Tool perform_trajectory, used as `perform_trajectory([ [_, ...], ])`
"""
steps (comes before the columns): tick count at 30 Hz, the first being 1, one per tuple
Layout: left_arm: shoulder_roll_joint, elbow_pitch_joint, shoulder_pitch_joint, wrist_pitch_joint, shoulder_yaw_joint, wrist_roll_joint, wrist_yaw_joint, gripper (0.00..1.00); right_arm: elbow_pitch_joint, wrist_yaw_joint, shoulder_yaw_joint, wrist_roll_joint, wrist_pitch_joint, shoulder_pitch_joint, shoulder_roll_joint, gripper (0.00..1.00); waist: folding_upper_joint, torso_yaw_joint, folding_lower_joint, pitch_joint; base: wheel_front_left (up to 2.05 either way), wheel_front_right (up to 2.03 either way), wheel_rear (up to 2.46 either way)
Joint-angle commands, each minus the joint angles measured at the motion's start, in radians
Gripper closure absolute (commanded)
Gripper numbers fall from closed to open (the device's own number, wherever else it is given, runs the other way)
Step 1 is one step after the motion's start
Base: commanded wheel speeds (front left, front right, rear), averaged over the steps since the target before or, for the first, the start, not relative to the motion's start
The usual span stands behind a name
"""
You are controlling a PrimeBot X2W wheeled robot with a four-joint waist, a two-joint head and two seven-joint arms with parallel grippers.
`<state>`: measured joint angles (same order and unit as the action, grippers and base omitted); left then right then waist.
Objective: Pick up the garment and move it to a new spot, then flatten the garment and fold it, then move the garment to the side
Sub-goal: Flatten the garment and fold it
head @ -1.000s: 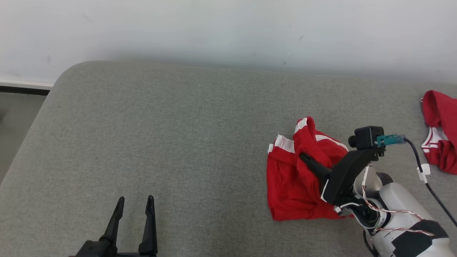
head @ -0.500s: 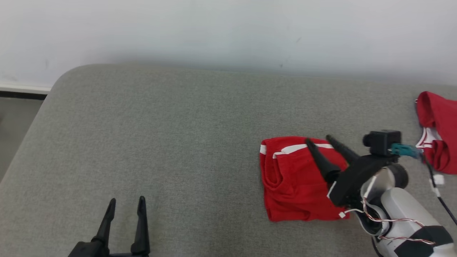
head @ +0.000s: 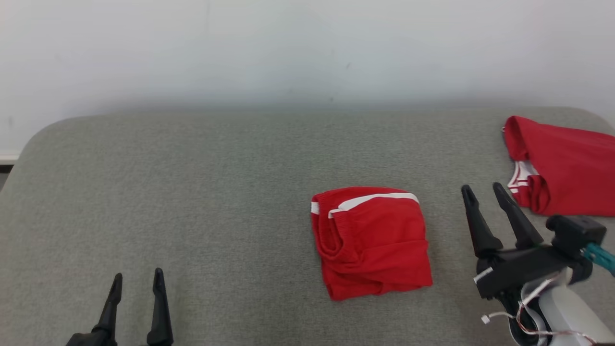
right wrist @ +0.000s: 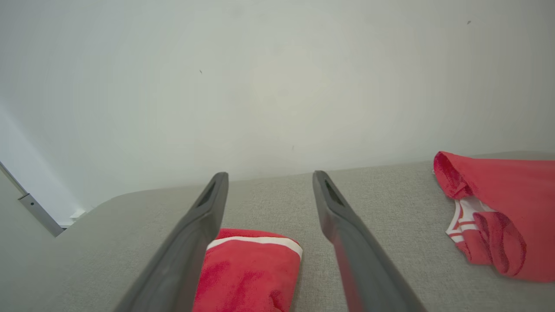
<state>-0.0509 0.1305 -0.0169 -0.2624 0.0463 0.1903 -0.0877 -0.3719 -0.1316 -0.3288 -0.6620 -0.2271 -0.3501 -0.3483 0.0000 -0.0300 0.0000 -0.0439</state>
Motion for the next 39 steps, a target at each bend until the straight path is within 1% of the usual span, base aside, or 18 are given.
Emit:
perform_trajectory([
  [1, 0.001, 0.0, -0.006, -0.003, 0.013, -0.003, -0.001, 0.0, 0.008, 0.003, 0.019, 0.003, -0.015, 0.031, 0.007, 0.0, 0.0, 0.029, 0.0, 0.013, 0.0, 0.0, 0.0],
  [8, 0.001, 0.004, -0.02, -0.003, 0.036, -0.02, -0.014, 0.0, 0.077, 0.003, 0.103, 0.039, -0.038, 0.143, 0.019, 0.0, 0.0, 0.066, 0.0, 0.025, 0.0, 0.0, 0.0],
  [11, 0.001, 0.004, -0.026, -0.003, 0.037, -0.026, -0.016, 0.0, 0.121, 0.003, 0.146, 0.064, -0.038, 0.195, 0.035, 0.0, 0.0, 0.076, 0.0, 0.026, 0.0, 0.0, 0.0],
  [13, 0.001, 0.002, -0.026, -0.003, 0.038, -0.03, -0.019, 0.0, 0.154, 0.003, 0.169, 0.103, -0.038, 0.23, 0.04, 0.0, 0.0, 0.079, 0.0, 0.027, 0.0, 0.0, 0.0],
  [15, 0.001, 0.0, -0.026, -0.003, 0.039, -0.037, -0.022, 0.0, 0.178, 0.003, 0.198, 0.109, -0.038, 0.267, 0.071, 0.0, 0.0, 0.08, 0.0, 0.029, 0.0, 0.0, 0.0],
  [19, 0.001, 0.0, -0.03, -0.003, 0.036, -0.047, -0.024, 0.0, 0.216, 0.003, 0.232, 0.145, -0.038, 0.319, 0.104, 0.0, 0.0, 0.076, 0.0, 0.032, 0.0, 0.0, 0.0],
  [22, 0.001, -0.001, -0.032, -0.003, 0.03, -0.052, -0.025, 0.0, 0.228, 0.003, 0.245, 0.163, -0.038, 0.343, 0.121, 0.0, 0.0, 0.071, 0.0, 0.034, 0.0, 0.0, 0.0],
  [24, 0.001, -0.001, -0.031, -0.003, 0.023, -0.058, -0.026, 0.0, 0.251, 0.003, 0.257, 0.211, -0.038, 0.367, 0.136, 0.0, 0.0, 0.06, 0.0, 0.036, 0.0, 0.0, 0.0],
  [30, 0.001, -0.004, -0.038, -0.003, 0.009, -0.064, -0.024, 0.0, 0.281, 0.003, 0.277, 0.278, -0.037, 0.407, 0.178, 0.0, 0.0, 0.044, 0.0, 0.042, 0.0, 0.0, 0.0],
  [39, 0.001, -0.012, -0.046, -0.003, -0.011, -0.083, -0.025, 0.0, 0.258, 0.003, 0.259, 0.347, -0.037, 0.406, 0.195, 0.0, 0.0, 0.03, 0.0, 0.046, 0.0, 0.0, 0.0],
])
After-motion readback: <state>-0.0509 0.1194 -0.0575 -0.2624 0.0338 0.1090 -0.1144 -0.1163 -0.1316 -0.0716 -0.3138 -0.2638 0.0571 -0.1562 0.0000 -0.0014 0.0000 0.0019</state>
